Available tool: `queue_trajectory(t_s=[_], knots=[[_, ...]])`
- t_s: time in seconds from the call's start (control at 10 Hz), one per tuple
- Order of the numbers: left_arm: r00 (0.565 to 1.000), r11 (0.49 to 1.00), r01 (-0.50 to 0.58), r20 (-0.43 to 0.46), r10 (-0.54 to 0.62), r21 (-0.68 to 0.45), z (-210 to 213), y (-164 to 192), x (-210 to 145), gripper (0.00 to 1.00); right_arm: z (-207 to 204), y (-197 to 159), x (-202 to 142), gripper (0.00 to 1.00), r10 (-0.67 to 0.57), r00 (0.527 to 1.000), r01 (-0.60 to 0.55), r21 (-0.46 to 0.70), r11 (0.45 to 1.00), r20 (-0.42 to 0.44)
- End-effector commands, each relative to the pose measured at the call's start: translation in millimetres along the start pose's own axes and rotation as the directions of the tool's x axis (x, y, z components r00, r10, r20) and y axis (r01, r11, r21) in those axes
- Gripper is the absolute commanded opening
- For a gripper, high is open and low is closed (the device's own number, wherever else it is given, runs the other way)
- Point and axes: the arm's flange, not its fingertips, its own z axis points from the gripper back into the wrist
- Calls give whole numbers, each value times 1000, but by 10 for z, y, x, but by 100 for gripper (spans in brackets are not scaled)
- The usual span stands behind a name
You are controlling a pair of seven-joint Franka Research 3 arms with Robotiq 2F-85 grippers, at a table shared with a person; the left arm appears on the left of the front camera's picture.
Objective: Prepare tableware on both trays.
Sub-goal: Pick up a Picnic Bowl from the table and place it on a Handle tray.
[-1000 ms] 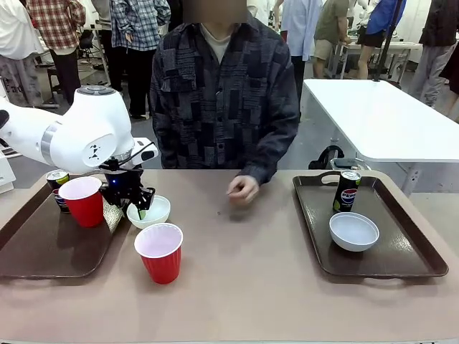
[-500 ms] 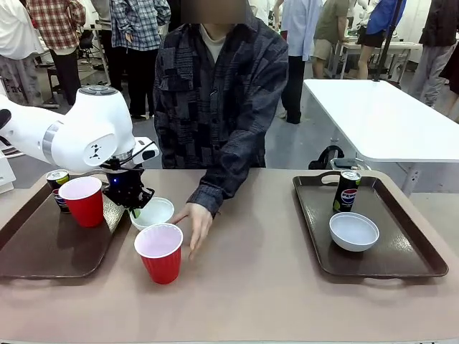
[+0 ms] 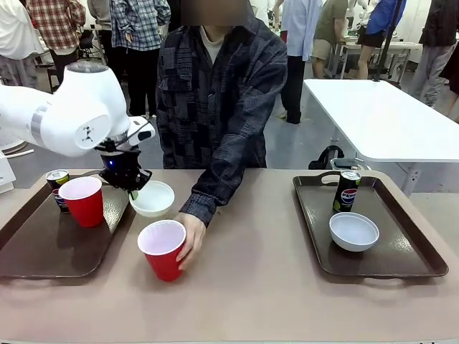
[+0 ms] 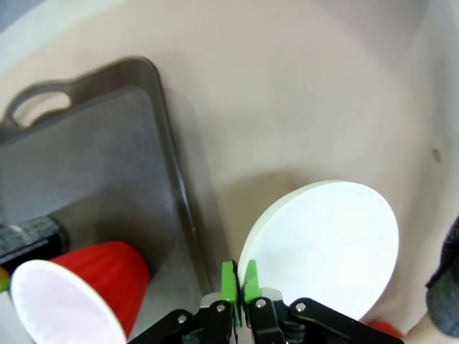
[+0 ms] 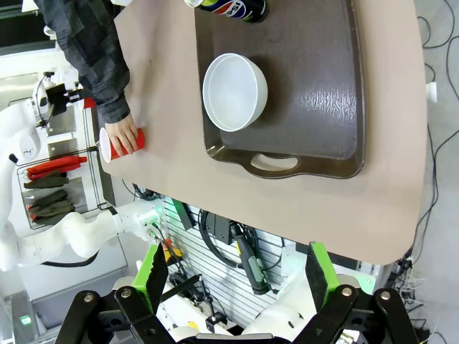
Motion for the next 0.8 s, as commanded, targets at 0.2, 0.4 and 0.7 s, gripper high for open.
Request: queue_trajectory(t_s=[0.2,0.4,0.7], knots=[[999,1000,-16,43,17,-9,952,67,-199,0,5,9,2,100,-4,1000,4,13,1000,8],[997,1000,5,72,-4,-18,1243,169,-400,0,5,9,2,100,-4,1000,4,13,1000,8],[997,1000,-23,78,23,-8,1346,130,-346,0,5,9,2,100,-4,1000,4,13,1000,8]])
